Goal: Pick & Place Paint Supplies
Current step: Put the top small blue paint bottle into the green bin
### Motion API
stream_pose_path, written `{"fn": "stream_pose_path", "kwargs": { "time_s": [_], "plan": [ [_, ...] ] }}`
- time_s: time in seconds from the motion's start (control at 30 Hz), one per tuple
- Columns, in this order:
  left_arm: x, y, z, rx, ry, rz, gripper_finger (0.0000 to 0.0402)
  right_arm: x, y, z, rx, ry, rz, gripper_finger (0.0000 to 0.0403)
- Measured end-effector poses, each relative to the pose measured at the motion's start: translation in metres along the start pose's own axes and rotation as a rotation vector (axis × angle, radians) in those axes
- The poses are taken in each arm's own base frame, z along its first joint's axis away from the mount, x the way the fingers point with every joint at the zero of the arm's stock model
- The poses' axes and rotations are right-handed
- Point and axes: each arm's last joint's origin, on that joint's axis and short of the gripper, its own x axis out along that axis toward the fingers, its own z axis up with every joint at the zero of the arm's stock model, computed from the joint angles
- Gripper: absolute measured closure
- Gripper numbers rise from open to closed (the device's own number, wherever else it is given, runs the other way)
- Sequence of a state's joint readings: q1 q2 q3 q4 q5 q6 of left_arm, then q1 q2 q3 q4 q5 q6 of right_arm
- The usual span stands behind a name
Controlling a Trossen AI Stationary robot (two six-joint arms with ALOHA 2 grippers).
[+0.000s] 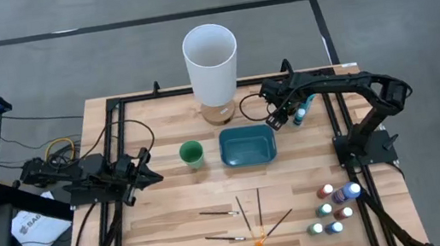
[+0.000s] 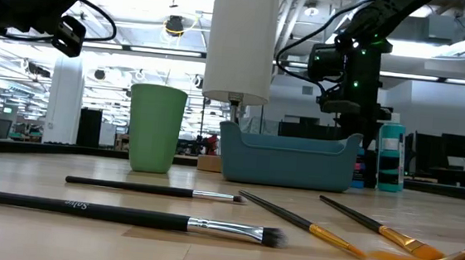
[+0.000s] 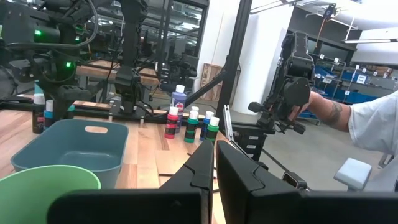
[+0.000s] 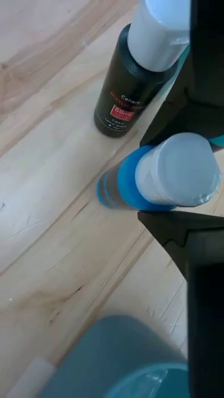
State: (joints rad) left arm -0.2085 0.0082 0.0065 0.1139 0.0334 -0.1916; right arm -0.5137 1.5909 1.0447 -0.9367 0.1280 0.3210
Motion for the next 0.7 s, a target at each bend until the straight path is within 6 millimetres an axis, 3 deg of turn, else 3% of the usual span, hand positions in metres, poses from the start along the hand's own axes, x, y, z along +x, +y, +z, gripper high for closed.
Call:
{"fn": "stream_pose_path", "kwargs": {
  "time_s": [0.2, 0.4, 0.7],
  "plan": [
    [0.000, 0.000, 0.000, 0.000, 0.000, 0.000, 0.0394, -0.003, 0.001, 0.002, 0.011, -0.001, 0.000, 0.0244],
    [0.000, 0.000, 0.000, 0.000, 0.000, 0.000, 0.0394, -0.023, 0.003, 0.014, 0.013, -0.053, 0.016, 0.0270],
    [0.000, 0.000, 0.000, 0.000, 0.000, 0.000, 0.0394, -0.077, 0.010, 0.026, -0.031, -0.091, 0.031, 0.0258]
  ]
}}
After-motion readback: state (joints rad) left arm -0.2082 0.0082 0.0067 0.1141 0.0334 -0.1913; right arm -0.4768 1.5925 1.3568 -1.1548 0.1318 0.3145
